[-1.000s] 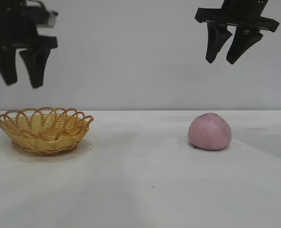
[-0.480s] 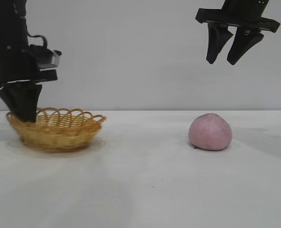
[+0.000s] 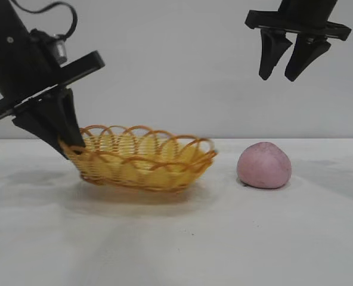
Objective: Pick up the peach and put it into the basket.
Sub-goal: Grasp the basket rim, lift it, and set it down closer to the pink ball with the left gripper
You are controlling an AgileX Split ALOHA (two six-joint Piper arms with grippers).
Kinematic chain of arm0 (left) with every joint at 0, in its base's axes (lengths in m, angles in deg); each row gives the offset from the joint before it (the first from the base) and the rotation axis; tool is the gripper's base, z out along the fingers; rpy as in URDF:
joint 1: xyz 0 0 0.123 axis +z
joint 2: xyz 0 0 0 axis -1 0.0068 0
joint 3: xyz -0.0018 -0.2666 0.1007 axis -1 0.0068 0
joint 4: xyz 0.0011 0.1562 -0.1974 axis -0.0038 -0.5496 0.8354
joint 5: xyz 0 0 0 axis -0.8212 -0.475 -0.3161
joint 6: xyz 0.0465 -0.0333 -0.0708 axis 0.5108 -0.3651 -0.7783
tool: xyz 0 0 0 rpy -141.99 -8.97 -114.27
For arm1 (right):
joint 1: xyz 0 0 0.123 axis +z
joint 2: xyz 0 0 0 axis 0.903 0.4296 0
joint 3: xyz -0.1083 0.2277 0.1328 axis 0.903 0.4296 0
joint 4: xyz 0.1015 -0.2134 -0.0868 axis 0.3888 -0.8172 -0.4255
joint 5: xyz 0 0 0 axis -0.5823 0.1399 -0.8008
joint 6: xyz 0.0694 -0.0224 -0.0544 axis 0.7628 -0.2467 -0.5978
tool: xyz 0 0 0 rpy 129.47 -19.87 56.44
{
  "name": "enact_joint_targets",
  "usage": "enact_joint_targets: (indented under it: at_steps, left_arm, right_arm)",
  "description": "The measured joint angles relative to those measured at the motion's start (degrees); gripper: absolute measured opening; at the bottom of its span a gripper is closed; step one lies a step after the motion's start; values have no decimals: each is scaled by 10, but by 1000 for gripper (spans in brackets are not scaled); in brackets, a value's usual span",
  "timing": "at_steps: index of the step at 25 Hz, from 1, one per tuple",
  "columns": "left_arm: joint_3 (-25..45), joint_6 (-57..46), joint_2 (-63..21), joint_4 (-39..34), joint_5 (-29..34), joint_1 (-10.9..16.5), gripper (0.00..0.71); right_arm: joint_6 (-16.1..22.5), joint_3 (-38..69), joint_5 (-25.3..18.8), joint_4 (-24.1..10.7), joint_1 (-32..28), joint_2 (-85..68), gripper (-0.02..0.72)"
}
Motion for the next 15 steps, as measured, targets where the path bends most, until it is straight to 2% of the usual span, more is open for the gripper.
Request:
enact_joint_targets:
  at_steps: [3,13,14,15]
  left_arm:
    - [10,24,0,30,-6,0,0]
    - [36,34,1,50,-5,0,0]
    - [37,36,4,54,-3,0,68]
    - [37,39,4,58,-2,0,68]
  right_arm:
    - [0,0,0,0,0,0,340]
    - [0,0,-1,0,0,0,340]
    - [0,0,-2,0,0,0,340]
    - [0,0,-2,0,0,0,340]
